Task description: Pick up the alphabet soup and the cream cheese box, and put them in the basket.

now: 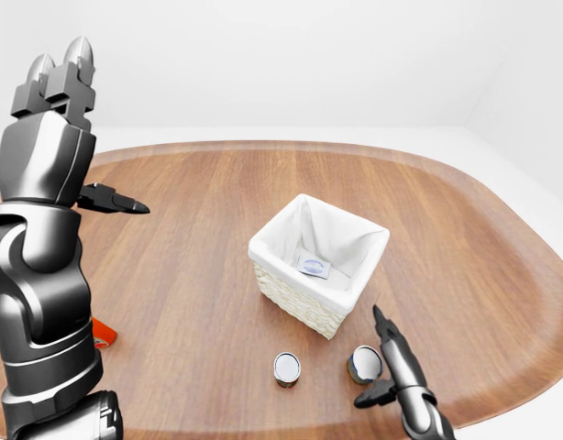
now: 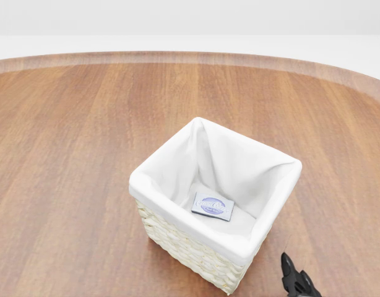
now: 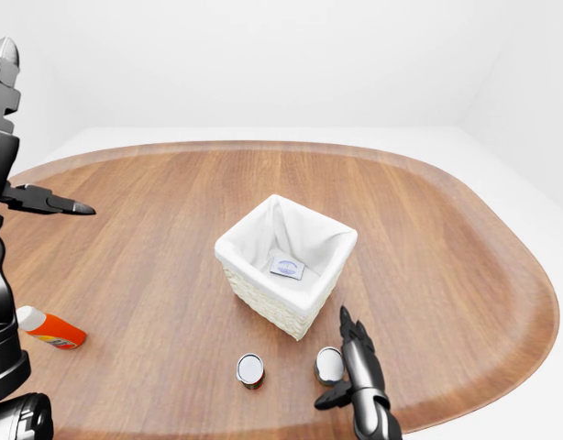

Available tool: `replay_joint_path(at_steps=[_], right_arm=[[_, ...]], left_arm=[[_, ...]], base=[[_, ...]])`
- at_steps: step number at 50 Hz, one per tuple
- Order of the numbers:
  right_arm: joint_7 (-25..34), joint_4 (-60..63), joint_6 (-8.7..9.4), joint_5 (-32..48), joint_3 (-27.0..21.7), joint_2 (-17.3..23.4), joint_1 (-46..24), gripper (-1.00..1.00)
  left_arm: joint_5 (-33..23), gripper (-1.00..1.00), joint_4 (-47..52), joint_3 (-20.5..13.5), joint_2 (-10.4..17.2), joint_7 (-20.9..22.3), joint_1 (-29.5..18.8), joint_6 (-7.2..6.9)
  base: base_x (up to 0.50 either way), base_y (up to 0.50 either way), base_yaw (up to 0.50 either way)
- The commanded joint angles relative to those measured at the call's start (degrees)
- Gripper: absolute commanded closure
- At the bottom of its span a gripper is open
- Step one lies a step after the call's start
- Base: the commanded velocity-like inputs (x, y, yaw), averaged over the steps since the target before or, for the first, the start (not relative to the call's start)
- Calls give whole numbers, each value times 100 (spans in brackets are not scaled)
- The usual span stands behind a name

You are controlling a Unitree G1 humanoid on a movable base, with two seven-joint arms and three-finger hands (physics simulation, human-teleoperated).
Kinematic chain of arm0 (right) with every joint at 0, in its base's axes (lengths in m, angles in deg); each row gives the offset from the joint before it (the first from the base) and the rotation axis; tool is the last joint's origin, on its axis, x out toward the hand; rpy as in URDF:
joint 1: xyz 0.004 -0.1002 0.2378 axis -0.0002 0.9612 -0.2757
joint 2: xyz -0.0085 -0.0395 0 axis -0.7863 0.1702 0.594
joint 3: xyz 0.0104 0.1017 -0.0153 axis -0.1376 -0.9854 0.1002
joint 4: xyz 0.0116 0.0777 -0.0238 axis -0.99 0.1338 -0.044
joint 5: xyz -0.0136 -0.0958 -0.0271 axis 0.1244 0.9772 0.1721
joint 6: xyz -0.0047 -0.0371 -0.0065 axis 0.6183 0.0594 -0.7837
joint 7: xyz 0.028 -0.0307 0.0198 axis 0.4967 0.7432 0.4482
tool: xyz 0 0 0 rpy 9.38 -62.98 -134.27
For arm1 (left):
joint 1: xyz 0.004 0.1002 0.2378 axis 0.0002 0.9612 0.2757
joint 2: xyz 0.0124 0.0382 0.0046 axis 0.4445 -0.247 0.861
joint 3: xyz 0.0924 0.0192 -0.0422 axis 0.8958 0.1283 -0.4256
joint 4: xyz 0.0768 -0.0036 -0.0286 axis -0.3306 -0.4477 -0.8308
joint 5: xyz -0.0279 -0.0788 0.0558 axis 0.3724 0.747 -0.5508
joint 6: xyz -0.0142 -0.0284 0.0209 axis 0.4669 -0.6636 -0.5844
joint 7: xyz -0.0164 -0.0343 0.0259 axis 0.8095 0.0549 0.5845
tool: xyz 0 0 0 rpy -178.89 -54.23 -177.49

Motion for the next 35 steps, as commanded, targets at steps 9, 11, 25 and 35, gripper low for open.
replay_joint_path(at_steps=[9, 11, 25, 35], right_arm=[[-60, -422, 0, 107, 98, 100, -56, -100], [-110, -561, 0, 131, 102, 117, -106, -100], [-232, -716, 0, 229, 179, 101, -259, -100], [-392, -1004, 0, 191, 182, 123, -446, -100]], left_arm=[[-21, -100, -68, 12, -18, -43, 31, 0], [-23, -100, -68, 9, -22, -47, 37, 0], [-23, -100, -19, -4, -19, -5, 38, 0], [-6, -100, -104, 1, -28, -79, 51, 0]], base=[[0, 0, 0], [0, 0, 0], [0, 0, 0], [0, 0, 0]])
